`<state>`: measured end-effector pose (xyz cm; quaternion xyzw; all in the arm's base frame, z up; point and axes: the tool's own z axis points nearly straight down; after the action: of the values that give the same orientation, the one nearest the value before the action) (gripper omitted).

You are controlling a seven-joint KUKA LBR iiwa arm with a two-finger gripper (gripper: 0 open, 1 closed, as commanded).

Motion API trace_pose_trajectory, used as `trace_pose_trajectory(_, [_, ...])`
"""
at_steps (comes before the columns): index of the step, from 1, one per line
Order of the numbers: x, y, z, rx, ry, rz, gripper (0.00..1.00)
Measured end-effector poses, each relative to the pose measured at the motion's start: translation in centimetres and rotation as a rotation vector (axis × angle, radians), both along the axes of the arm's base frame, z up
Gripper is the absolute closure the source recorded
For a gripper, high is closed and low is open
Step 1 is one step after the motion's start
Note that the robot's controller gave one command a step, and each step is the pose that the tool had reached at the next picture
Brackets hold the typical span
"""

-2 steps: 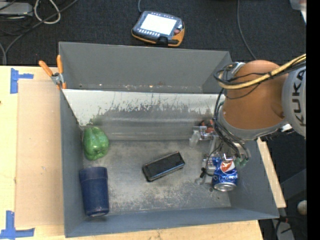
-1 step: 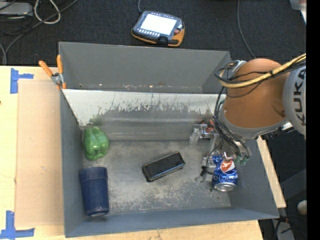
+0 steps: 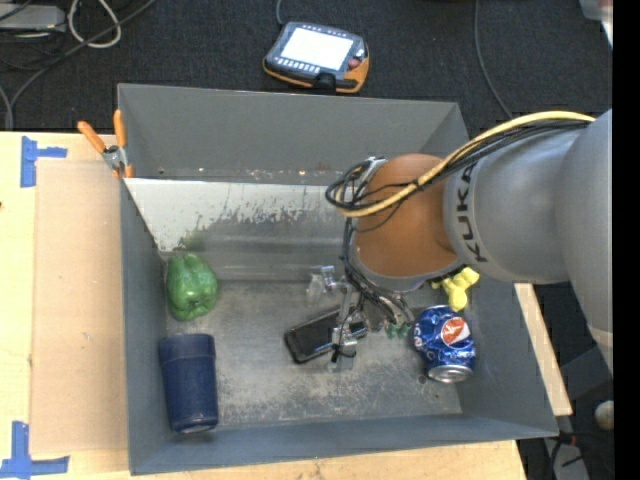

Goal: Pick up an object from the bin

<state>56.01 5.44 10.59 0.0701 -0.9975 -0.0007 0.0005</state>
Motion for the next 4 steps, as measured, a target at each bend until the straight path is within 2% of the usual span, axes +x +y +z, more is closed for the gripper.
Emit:
trace_pose_trajectory(1, [2.3, 2.1, 5.1, -0.001, -0.005, 0.227, 0.0])
trace_pose_trajectory(2, [0.9, -0.2, -0.8, 0.002, 0.009, 0.143, 0.0])
trace_pose_trajectory(3, [2.2, 0.1, -3.7, 0.001, -0.014, 0.503, 0.0])
trace_pose_trajectory(4, [2.1, -1.9, -3.6, 0.003, 0.003, 0.176, 1.0])
